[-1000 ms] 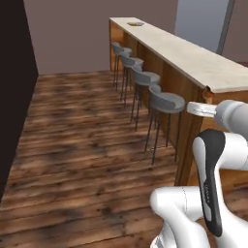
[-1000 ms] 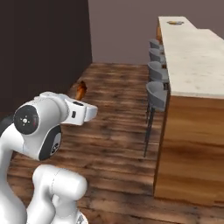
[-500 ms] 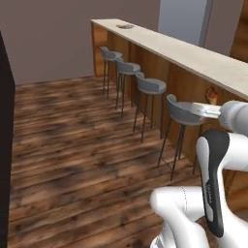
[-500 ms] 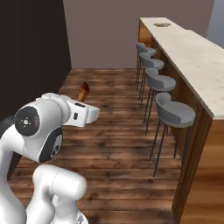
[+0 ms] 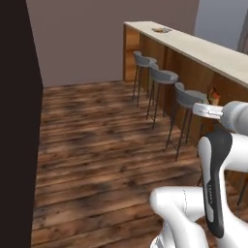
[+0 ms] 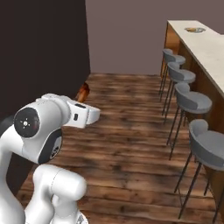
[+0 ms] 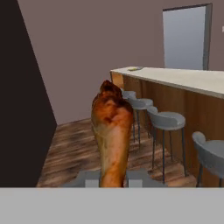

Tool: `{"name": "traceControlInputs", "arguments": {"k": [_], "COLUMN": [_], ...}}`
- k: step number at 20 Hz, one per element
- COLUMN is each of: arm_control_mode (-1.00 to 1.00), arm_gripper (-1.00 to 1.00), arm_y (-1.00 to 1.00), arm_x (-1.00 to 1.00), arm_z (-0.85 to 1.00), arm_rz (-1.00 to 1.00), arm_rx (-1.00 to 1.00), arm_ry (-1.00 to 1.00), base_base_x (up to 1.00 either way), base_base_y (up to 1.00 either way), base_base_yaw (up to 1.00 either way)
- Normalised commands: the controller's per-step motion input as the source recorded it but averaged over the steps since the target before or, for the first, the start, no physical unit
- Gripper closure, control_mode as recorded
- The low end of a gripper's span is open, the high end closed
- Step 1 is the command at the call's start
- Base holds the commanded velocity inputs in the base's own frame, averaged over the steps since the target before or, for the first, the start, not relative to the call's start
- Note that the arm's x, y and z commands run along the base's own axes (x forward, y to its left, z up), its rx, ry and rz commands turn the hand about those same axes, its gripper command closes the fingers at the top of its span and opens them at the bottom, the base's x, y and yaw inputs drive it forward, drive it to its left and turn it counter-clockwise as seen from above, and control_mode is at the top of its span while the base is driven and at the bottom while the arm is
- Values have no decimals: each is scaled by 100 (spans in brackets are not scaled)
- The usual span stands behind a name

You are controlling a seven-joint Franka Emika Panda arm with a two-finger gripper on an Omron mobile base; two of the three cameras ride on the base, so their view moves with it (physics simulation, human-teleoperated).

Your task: Take the cheese, chicken drumstick, and carrot from the fridge and place them on the plate on the dining counter to create an appetizer plate.

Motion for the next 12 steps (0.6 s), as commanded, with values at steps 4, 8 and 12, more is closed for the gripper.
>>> {"name": "traceControlInputs", "arguments": {"k": [4, 8, 12], "arm_control_mode": [100, 100, 100], "arm_gripper": [100, 100, 100], "arm_y": [0, 0, 0], "arm_x": [0, 0, 0], "arm_z": [0, 0, 0], "arm_rz": [0, 0, 0], "arm_rx": [0, 0, 0], "arm_ry": [0, 0, 0], "base_base_x": [100, 100, 100], "base_base_y": [-1, -8, -1], "base_base_yaw": [21, 16, 8]}}
